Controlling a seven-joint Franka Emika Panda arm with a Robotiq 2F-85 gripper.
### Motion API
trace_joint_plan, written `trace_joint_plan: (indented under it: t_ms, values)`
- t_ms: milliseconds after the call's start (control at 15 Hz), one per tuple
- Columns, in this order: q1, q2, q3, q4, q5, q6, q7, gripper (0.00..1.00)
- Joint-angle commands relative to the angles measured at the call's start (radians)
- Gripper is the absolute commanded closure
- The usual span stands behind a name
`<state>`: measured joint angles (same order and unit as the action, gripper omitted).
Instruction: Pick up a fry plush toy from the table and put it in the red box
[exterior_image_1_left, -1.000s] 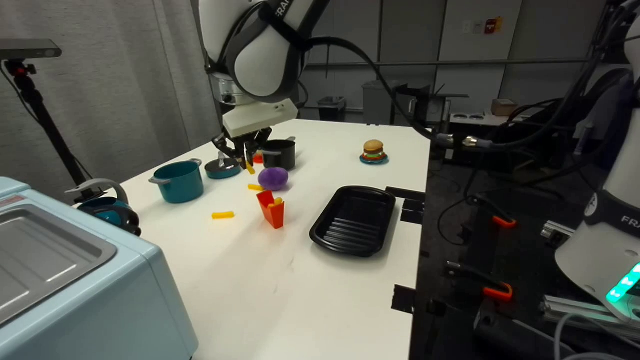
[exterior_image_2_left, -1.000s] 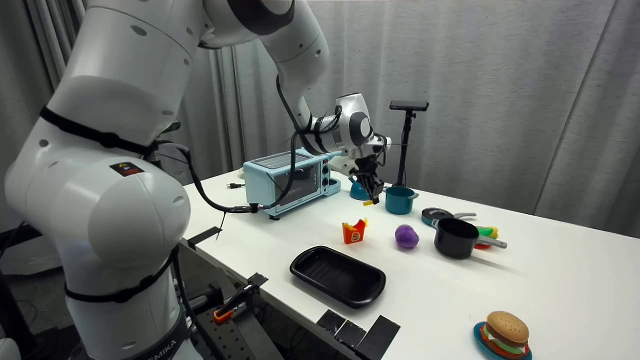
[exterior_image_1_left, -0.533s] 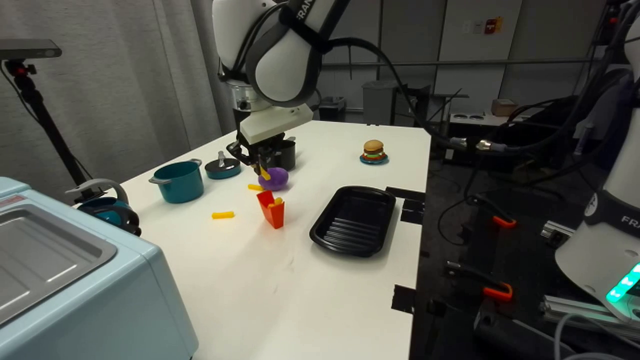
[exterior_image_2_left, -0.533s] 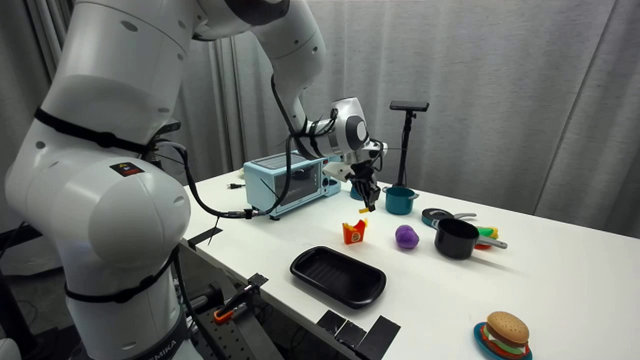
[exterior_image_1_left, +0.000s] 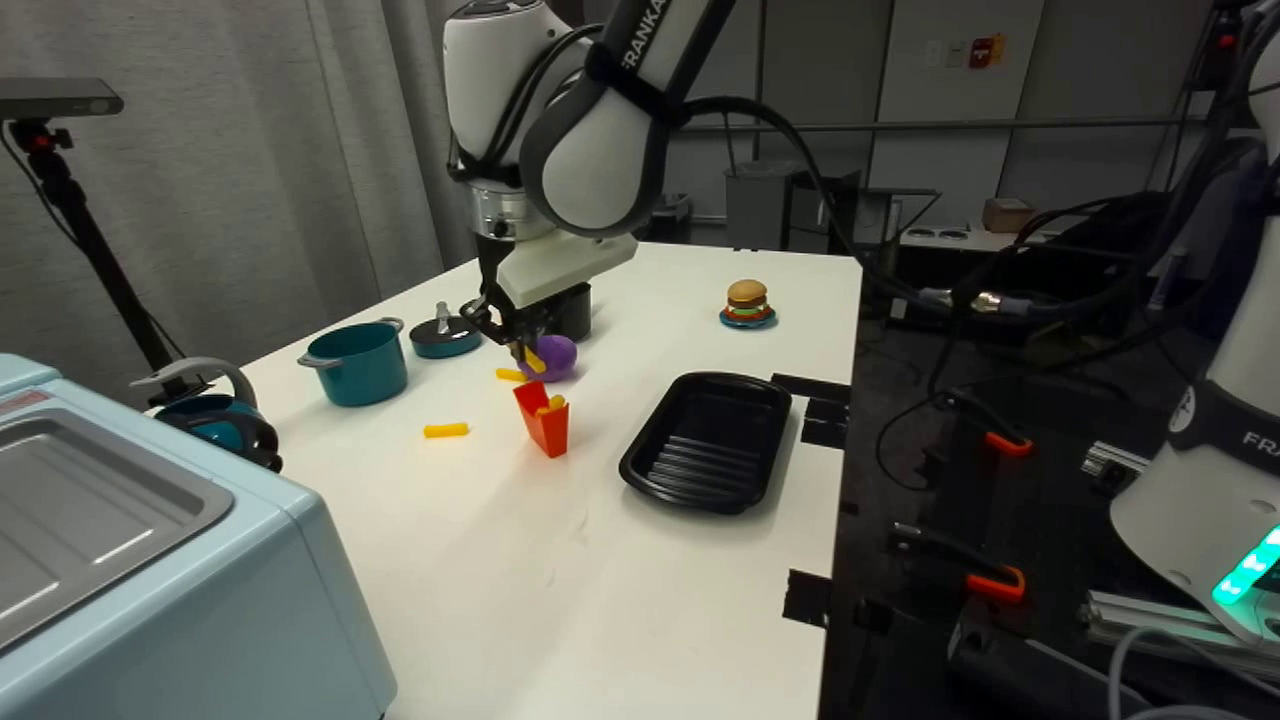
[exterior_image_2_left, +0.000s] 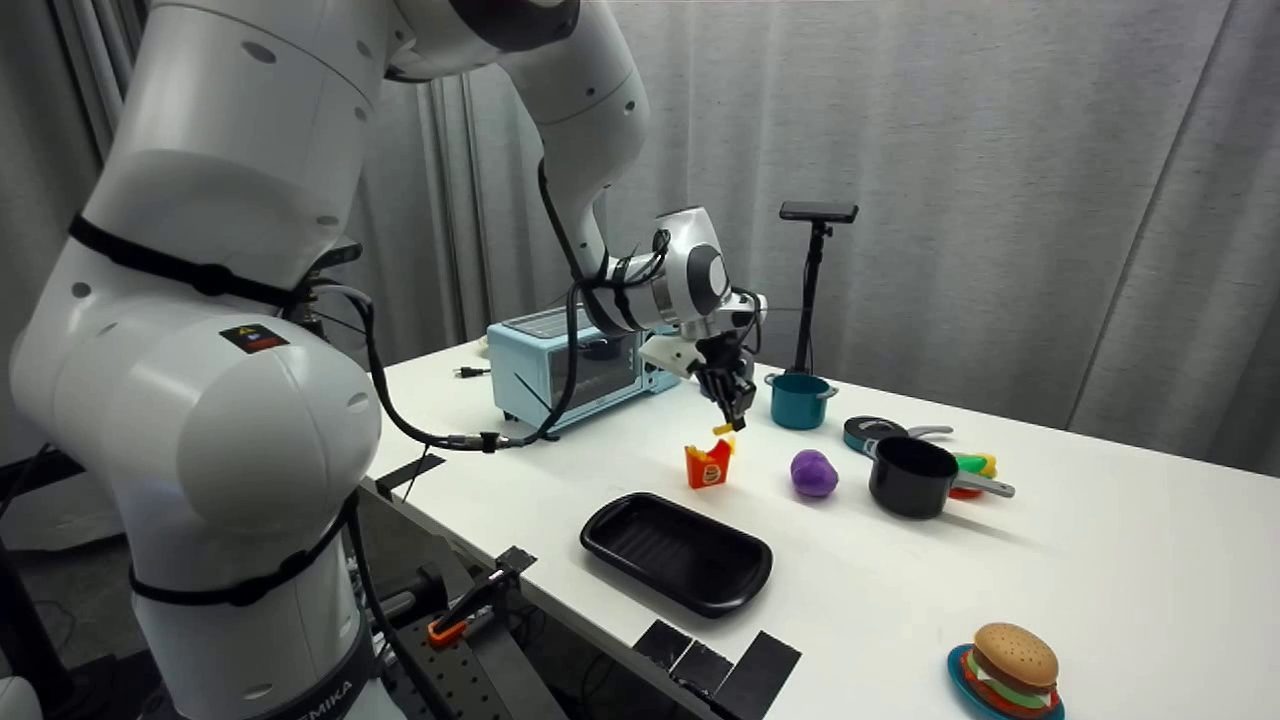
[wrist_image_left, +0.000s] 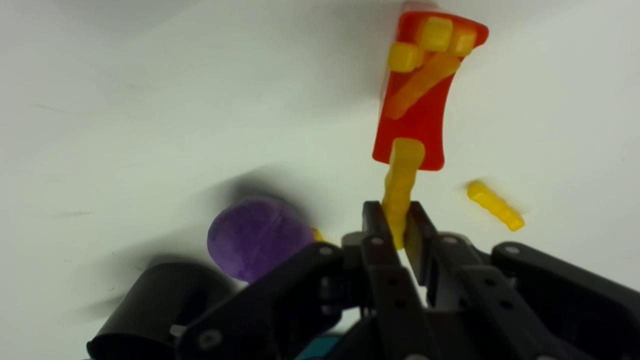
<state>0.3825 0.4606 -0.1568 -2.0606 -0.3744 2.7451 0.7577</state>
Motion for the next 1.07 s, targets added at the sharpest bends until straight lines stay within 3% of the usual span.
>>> trace_joint_plan:
  t_ms: [0, 467, 1000]
  values:
    - [0.024, -0.004, -0.026, -0.022, -0.036, 0.059, 0.019, 0.96]
    - [0.05, 0.0, -0.049, -0.051, -0.056, 0.104, 0.018, 0.96]
    - [0.112, 0.022, -0.124, -0.056, -0.107, 0.173, 0.023, 0.96]
